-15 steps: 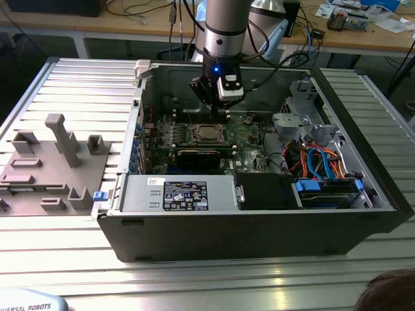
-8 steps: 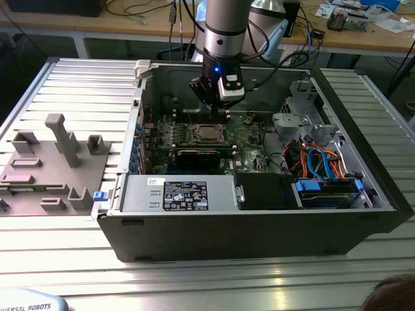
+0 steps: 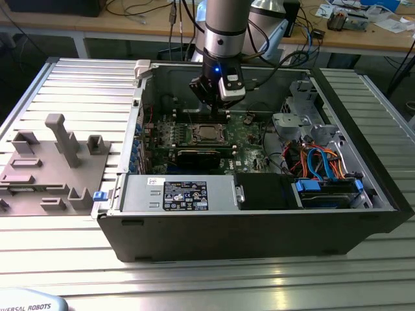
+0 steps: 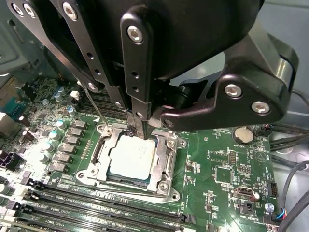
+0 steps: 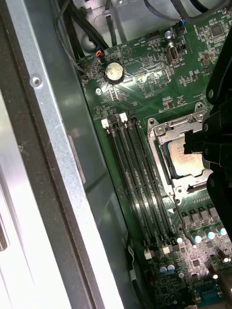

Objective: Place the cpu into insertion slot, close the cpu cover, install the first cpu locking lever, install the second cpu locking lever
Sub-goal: 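Install the first cpu locking lever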

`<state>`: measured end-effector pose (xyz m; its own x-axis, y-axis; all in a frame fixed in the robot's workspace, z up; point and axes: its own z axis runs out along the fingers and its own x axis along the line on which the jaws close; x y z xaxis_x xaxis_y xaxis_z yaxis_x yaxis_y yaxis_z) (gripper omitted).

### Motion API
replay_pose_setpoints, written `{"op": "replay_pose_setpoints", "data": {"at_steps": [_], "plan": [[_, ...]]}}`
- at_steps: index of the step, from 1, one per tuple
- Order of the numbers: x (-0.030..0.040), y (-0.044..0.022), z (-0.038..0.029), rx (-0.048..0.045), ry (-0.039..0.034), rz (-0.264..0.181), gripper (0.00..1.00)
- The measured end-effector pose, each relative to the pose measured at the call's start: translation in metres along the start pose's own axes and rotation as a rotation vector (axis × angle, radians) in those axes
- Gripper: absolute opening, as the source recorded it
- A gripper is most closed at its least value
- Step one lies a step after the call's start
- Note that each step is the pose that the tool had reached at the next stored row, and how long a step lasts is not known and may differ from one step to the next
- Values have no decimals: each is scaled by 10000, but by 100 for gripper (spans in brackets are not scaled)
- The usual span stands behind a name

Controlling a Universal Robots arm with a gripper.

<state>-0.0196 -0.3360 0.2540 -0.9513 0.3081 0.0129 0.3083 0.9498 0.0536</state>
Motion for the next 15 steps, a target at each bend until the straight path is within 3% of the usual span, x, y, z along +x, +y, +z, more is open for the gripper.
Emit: {"op": "replay_pose_setpoints", "data": {"at_steps": [6,9,15], "plan": [[0,0,0,2,7,-139,11],[0,0,0,10,41,-764,11],[0,0,0,12,51,-953,11]]}}
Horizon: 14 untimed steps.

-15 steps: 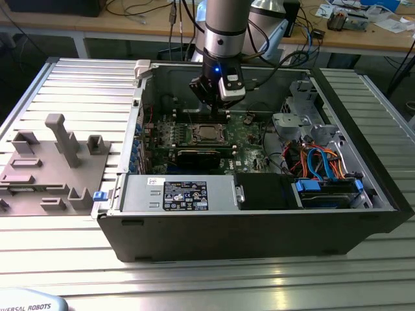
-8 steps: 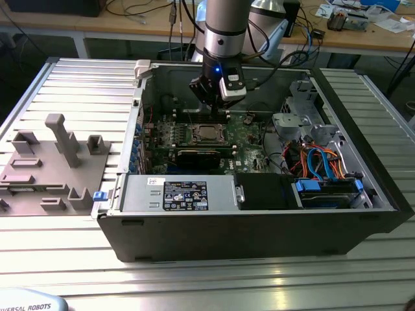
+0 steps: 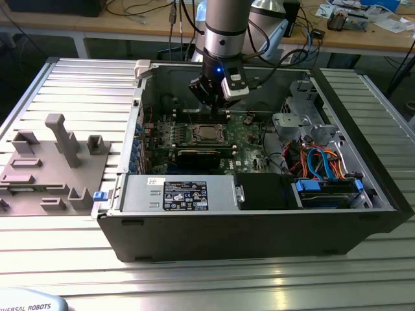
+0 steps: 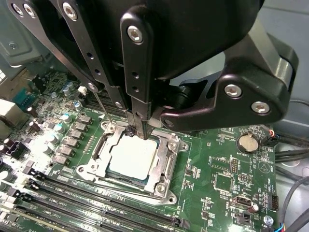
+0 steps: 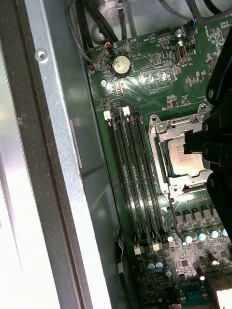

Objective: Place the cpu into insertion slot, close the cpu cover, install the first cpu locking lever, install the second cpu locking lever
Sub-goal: 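Install the first cpu locking lever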

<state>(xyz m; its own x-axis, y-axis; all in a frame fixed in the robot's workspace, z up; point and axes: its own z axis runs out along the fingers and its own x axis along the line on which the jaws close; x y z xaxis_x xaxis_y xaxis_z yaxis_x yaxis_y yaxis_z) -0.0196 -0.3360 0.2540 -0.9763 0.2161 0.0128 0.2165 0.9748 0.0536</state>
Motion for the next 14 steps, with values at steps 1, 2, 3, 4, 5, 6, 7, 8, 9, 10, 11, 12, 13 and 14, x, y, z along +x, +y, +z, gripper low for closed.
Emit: {"op": "replay_pose_setpoints", "data": {"at_steps": [1,2,3,4,5,6,7,8,9,10,11,12,13,14], "plan": [[0,0,0,0,2,-29,11],[0,0,0,1,4,-60,11],[0,0,0,1,5,-89,11],[0,0,0,2,7,-117,11],[0,0,0,2,8,-145,11],[0,0,0,2,9,-171,11],[0,0,0,3,11,-202,11],[0,0,0,3,13,-229,11],[0,0,0,3,14,-260,11],[0,0,0,5,17,-316,11],[0,0,0,4,20,-362,11],[0,0,1,-5,23,-379,11],[0,0,1,-22,26,-392,11],[0,0,0,-61,36,-413,11]]}}
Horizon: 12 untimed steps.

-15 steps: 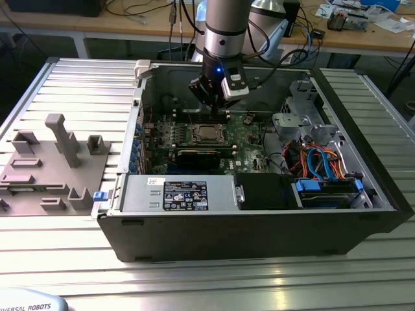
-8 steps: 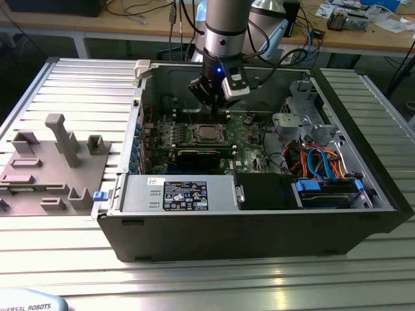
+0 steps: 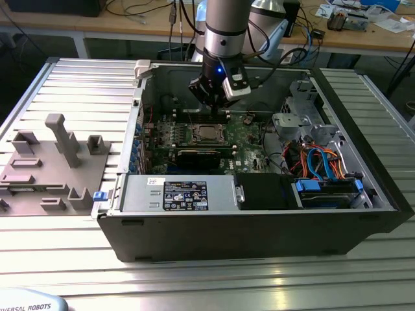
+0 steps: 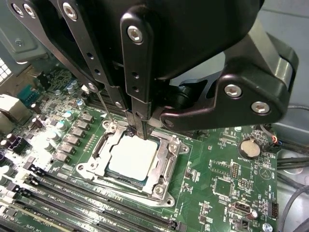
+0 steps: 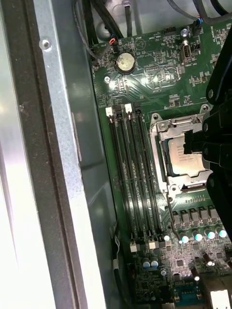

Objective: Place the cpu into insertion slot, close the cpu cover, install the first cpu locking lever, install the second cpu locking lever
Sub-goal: 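Install the first cpu locking lever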

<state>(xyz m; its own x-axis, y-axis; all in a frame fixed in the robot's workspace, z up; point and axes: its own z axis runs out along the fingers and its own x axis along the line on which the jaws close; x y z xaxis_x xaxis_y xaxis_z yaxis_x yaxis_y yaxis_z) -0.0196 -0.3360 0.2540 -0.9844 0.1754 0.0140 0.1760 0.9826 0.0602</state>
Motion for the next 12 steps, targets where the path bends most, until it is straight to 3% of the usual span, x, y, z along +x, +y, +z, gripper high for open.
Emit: {"op": "replay_pose_setpoints", "data": {"at_steps": [3,8,12], "plan": [[0,0,0,-12,13,-173,11],[0,0,0,134,16,-608,11],[0,1,1,150,30,-901,11]]}}
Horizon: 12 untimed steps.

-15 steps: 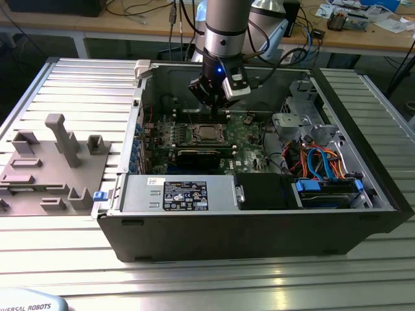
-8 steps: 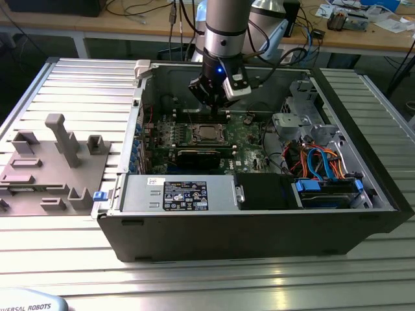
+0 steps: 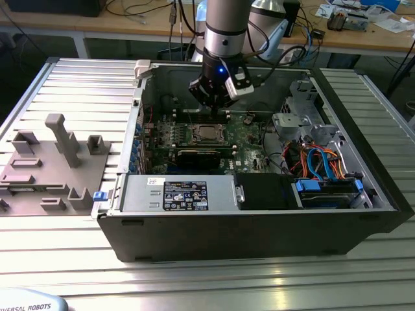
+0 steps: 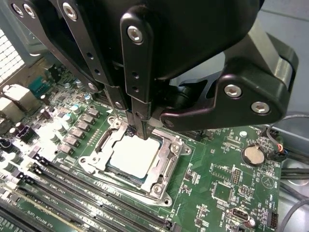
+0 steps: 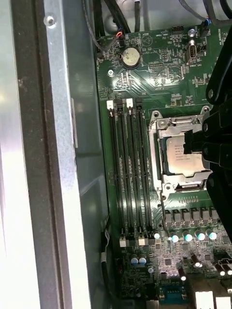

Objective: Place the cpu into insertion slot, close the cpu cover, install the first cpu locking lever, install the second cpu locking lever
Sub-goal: 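Install the first cpu locking lever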

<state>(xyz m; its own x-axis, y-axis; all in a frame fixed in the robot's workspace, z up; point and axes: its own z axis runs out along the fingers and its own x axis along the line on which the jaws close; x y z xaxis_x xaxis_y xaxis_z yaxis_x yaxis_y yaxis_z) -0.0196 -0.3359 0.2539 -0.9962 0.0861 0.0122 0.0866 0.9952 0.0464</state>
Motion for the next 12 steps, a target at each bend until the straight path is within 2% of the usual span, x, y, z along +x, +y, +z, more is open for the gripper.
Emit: {"op": "replay_pose_setpoints", "data": {"at_steps": [2,12], "plan": [[-1,-1,-1,40,0,-66,11],[6,-1,-1,41,1,-110,11]]}}
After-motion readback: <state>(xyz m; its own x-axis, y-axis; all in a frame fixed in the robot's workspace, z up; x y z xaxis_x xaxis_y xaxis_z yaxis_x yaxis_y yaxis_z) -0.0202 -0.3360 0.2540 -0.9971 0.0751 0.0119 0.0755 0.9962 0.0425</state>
